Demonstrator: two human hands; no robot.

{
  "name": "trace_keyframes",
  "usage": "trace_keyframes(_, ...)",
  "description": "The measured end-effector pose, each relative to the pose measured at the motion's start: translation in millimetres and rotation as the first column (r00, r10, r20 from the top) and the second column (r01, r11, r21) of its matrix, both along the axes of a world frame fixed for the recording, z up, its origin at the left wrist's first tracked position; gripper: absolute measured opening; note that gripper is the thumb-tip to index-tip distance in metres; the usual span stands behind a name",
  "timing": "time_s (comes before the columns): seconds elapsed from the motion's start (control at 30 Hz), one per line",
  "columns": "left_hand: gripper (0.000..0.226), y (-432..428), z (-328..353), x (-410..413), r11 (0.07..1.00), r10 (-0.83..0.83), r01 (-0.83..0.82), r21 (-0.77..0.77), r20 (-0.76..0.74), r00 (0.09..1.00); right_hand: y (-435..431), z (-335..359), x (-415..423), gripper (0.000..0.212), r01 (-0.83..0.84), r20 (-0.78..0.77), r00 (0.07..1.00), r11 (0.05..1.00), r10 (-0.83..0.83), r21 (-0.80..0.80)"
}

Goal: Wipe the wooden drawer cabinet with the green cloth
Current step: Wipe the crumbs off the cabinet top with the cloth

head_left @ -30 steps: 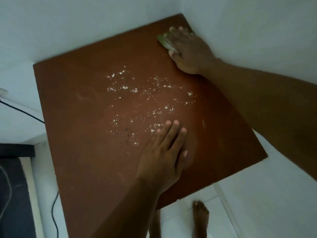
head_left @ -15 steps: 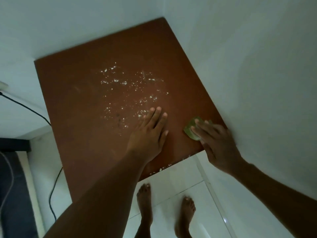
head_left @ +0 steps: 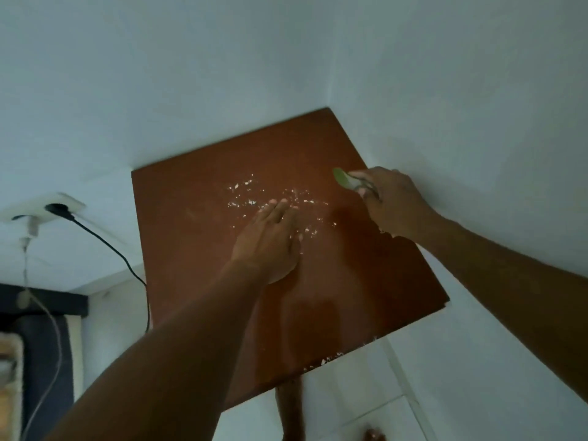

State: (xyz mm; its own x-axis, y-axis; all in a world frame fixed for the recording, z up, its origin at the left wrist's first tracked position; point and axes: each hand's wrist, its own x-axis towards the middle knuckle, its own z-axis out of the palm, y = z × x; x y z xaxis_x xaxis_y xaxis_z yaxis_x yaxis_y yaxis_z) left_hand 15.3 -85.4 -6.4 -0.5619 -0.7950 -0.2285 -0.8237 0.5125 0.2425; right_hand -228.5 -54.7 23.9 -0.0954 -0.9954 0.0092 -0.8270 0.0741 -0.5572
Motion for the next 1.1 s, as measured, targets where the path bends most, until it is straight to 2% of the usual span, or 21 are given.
trace_keyframes(0.13, 0.06, -63.4, 1.7, 0.1, 0.999, 0.043, -0.043, 0.007, 0.014, 0.999, -90.6, -12.1, 9.8, 0.038, -0.029, -0.057, 0.998, 0.996, 0.034, 0.083)
trace_keyframes(0.33, 0.059, -128.3, -18.6, -4.6, 0.993, -0.079, 0.069, 0.098, 0.102, 0.992, -193.2, -46.5, 22.7, 0.038, 0.015, -0.087, 0.996, 0.995, -0.006, 0.102)
trace_keyframes(0.5, 0.055, -140.3, -29.2, -5.7, 0.99, -0.124, 0.113, 0.085, 0.136, 0.983, -221.0, -92.2, 21.9, 0.05, -0.161, -0.17, 0.966, 0.967, 0.195, 0.195)
trace_keyframes(0.6, 0.054, -146.1, -25.9, -4.0, 0.988, -0.143, 0.13, 0.088, 0.17, 0.975, -184.7, -107.5, 28.5, 0.056, -0.195, -0.312, 0.922, 0.972, 0.228, 0.134)
trace_keyframes(0.67, 0.055, -146.9, -24.6, -5.0, 0.986, -0.147, 0.13, 0.1, 0.181, 0.972, -148.7, -107.1, 31.2, 0.056, -0.269, -0.334, 0.896, 0.955, 0.294, 0.121)
trace_keyframes(0.97, 0.06, -132.2, -28.1, -8.3, 0.988, -0.115, 0.087, 0.13, 0.22, 0.969, 63.6, -96.9, 27.1, 0.056, -0.374, -0.206, 0.889, 0.909, 0.408, 0.185)
trace_keyframes(1.1, 0.062, -129.9, -26.5, -13.3, 0.992, -0.104, 0.082, 0.092, 0.269, 0.957, 128.5, -98.4, 30.8, 0.062, -0.382, -0.146, 0.905, 0.914, 0.4, 0.138)
